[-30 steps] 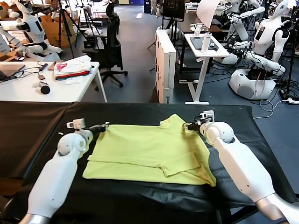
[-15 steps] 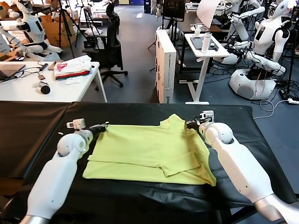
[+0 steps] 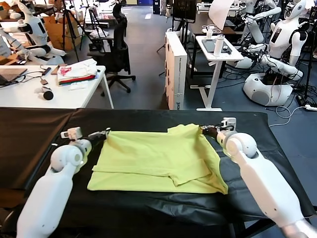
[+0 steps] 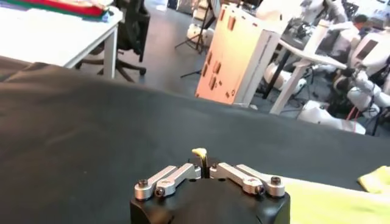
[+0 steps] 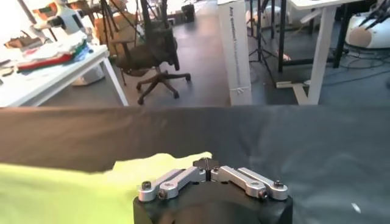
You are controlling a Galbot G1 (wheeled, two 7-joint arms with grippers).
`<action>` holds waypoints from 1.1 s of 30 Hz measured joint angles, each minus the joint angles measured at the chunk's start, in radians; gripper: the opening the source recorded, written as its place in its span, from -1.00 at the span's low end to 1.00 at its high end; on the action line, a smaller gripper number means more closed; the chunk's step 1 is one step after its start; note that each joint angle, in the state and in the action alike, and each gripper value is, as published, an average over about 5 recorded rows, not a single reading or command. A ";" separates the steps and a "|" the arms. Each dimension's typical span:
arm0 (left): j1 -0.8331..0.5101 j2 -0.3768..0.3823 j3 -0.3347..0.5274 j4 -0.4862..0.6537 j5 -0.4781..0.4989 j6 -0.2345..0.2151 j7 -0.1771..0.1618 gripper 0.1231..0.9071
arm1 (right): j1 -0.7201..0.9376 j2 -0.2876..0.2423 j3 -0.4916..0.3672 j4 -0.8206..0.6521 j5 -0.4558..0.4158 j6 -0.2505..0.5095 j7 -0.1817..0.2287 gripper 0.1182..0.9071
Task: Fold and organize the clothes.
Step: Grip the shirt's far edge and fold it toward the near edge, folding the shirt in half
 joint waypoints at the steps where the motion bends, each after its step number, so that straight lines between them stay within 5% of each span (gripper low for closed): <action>1: 0.016 0.004 -0.008 -0.019 -0.003 0.000 -0.001 -0.83 | -0.017 -0.010 0.009 0.021 0.004 -0.004 0.001 -0.95; 16: 0.264 0.020 -0.112 -0.294 -0.023 0.012 -0.031 -0.83 | -0.290 -0.163 0.109 0.300 0.046 -0.045 0.048 -0.95; 33: 0.504 -0.011 -0.210 -0.409 0.002 -0.006 -0.022 -0.83 | -0.431 -0.229 0.139 0.386 0.047 -0.045 0.066 -0.95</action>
